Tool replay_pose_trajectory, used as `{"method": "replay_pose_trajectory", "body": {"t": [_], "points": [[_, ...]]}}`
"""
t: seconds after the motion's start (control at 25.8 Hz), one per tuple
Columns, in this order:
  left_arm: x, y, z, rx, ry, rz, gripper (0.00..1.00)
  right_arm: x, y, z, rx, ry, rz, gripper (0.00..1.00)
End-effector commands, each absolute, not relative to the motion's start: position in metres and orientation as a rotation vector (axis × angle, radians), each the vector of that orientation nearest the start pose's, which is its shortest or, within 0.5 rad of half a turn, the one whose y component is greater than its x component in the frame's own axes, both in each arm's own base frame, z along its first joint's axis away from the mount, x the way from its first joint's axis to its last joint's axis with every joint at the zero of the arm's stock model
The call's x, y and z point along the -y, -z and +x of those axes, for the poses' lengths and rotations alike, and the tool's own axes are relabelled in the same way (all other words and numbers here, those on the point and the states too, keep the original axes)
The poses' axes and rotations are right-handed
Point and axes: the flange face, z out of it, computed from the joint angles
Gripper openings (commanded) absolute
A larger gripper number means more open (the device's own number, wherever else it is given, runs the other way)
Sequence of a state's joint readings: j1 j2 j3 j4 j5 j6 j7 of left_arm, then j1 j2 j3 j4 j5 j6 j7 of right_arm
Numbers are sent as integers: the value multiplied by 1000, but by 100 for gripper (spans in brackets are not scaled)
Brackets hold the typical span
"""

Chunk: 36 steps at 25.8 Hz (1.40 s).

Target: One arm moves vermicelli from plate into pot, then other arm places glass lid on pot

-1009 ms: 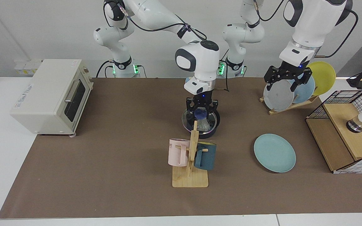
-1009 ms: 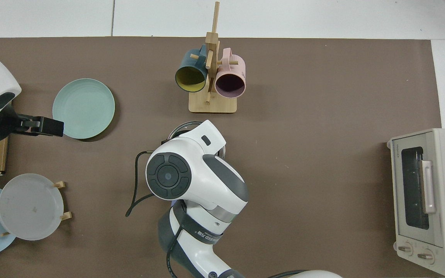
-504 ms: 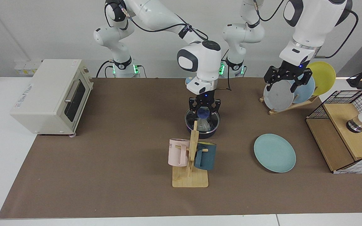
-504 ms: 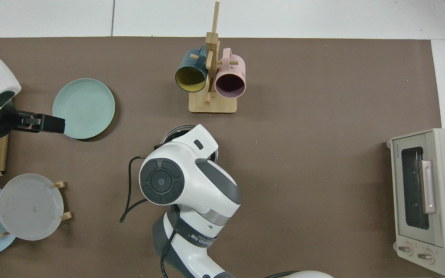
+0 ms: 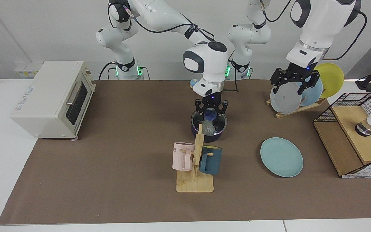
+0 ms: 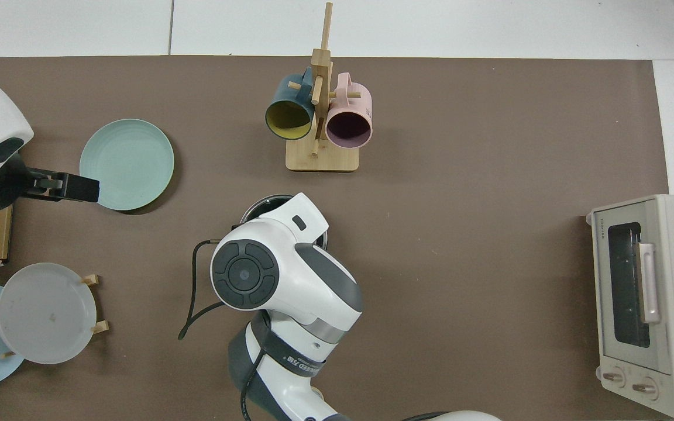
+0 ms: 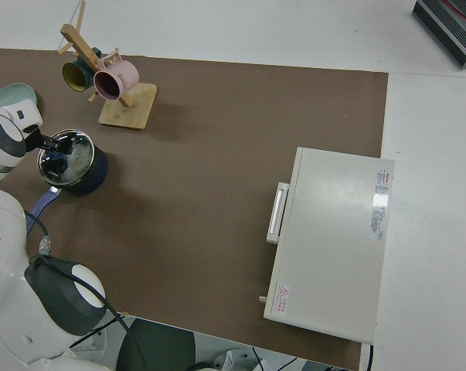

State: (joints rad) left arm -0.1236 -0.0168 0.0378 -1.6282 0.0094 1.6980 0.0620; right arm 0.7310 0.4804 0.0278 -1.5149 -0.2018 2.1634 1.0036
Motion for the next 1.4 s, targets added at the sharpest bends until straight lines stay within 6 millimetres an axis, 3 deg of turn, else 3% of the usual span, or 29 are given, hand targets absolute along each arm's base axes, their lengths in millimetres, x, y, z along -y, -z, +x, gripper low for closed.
{"method": "replay_pose_trajectory", "body": {"t": [0.0,0.47,0.54,0.62,0.74,0.81,1.05,1.16,1.28,1.36], "points": [[47,-617,557,-252,152,-3137,100,-471,-401,518,-221,331,-3090,0],[46,-617,557,-252,152,-3135,100,-468,-399,518,-229,316,-3103,3],[47,-615,557,-254,147,-3137,100,-467,-400,519,-231,318,-3101,23],[47,-615,557,-254,147,-3137,100,-467,-400,519,-229,320,-3104,33],[47,-614,557,-252,145,-3137,100,-468,-402,519,-231,319,-3105,76],[47,-614,557,-252,145,-3137,100,-468,-403,519,-234,315,-3109,96],[47,-615,557,-252,147,-3137,100,-463,-425,527,-263,318,-3108,99],[46,-615,557,-247,147,-3138,100,-453,-449,531,-299,321,-3107,99],[46,-614,557,-250,145,-3138,100,-428,-475,542,-341,338,-3102,99],[46,-615,557,-250,147,-3136,100,-398,-500,555,-334,369,-3089,99]]}}
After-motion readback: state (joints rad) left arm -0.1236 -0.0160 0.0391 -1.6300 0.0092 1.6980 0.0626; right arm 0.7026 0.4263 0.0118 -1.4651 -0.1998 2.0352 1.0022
